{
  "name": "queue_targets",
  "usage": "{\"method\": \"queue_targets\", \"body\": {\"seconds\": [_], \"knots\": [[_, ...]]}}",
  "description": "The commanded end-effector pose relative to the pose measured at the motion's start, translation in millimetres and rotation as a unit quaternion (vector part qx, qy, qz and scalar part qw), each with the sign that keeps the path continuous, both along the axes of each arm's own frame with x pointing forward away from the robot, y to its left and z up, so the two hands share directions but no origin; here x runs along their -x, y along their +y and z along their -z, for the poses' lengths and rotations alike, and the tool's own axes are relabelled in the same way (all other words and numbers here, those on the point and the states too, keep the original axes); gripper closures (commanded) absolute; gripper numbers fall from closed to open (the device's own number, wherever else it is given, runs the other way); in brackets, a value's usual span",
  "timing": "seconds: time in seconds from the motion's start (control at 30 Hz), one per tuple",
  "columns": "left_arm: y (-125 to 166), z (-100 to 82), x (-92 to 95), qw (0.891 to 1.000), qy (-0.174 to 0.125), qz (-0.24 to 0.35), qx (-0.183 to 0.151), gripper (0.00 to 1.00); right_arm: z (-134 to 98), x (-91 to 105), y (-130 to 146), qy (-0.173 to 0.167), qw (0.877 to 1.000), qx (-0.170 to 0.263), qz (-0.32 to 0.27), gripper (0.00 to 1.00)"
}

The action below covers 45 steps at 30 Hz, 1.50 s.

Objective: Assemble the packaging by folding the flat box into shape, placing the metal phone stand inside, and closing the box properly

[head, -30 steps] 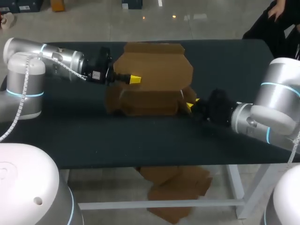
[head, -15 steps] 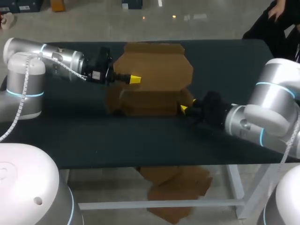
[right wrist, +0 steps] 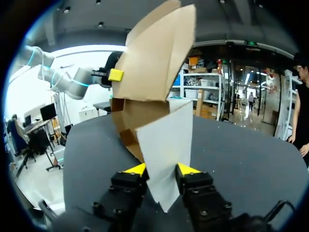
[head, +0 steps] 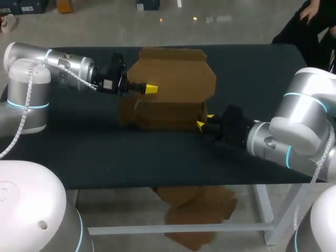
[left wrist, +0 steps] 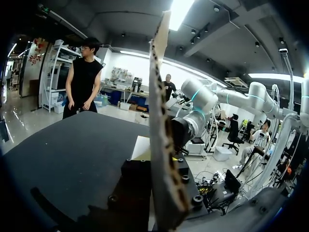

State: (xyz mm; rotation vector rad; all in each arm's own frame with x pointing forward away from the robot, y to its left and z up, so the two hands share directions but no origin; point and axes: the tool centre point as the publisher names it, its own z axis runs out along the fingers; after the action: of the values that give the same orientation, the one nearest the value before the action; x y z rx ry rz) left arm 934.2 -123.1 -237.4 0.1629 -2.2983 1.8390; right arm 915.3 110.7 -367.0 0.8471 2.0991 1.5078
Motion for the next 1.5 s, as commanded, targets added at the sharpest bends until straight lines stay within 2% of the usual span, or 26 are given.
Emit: {"method": "queue_targets", "body": {"seconds": [0.03,0.3,0.57,0.97,1.5], "knots": [[-1,2.2,-0.3,1.000,0.000,0.001,-0.001,1.00,0,3.0,9,-0.001,1.000,-0.004,0.010,0.58],[-1,2.2,-0.3,1.000,0.000,0.001,-0.001,1.00,0,1.3,15,0.022,0.999,-0.031,0.012,0.59],[-1,2.2,-0.3,1.000,0.000,0.001,-0.001,1.00,-1,-4.3,13,0.040,0.996,-0.064,0.041,0.59],[-1,2.2,-0.3,1.000,0.000,0.001,-0.001,1.00,-1,1.9,-3,0.050,0.994,-0.070,0.070,0.56],[-1,2.2,-0.3,1.000,0.000,0.001,-0.001,1.00,-2,12.5,-18,0.059,0.994,-0.064,0.059,0.57]]}}
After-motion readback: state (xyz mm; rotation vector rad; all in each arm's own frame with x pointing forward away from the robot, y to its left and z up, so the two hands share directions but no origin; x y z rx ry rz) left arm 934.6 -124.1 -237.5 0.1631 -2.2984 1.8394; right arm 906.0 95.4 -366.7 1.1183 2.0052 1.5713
